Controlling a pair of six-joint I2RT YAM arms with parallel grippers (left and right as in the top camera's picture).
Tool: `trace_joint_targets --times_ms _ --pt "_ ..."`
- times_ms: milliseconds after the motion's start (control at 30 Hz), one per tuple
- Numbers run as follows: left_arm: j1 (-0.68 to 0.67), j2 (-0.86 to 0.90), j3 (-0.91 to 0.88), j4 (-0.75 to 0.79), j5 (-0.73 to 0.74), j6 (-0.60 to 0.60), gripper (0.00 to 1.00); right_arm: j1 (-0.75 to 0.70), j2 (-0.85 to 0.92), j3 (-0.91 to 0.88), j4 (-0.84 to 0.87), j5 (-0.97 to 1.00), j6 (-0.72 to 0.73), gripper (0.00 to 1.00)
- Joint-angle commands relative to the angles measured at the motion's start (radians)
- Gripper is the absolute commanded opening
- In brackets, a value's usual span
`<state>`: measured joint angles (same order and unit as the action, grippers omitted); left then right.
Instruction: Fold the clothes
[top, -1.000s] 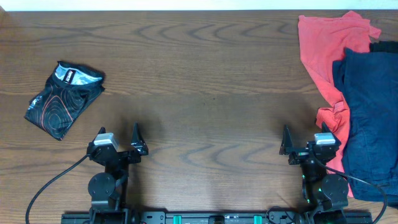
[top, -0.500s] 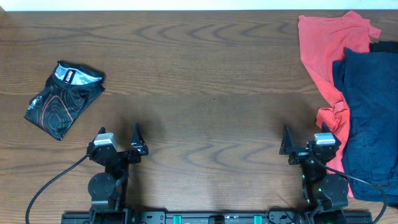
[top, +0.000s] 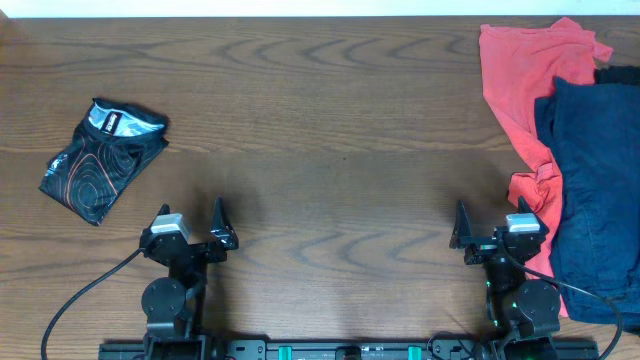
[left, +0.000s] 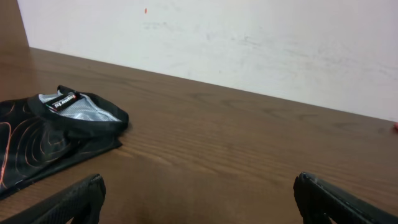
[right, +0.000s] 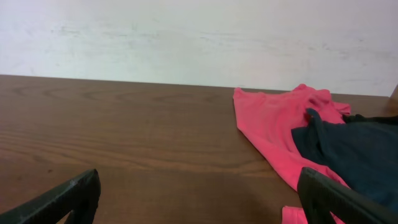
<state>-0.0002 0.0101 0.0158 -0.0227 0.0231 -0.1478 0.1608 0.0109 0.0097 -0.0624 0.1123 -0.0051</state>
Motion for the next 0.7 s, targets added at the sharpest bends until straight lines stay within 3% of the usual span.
trace_joint_targets --times_ms 0,433,667 --pt "0.006 -0.005 -0.012 -0.047 -0.013 0.020 0.98 -0.010 -0.001 -0.004 0.000 0.019 -0.008 0.99" --pt "0.006 0.009 0.017 -0.060 -0.004 0.016 0.98 -0.011 0.037 0.027 -0.027 0.104 0.023 0.99" --pt "0.006 0.154 0.183 -0.227 -0.004 0.016 0.98 -0.022 0.220 0.203 -0.214 0.135 0.060 0.99"
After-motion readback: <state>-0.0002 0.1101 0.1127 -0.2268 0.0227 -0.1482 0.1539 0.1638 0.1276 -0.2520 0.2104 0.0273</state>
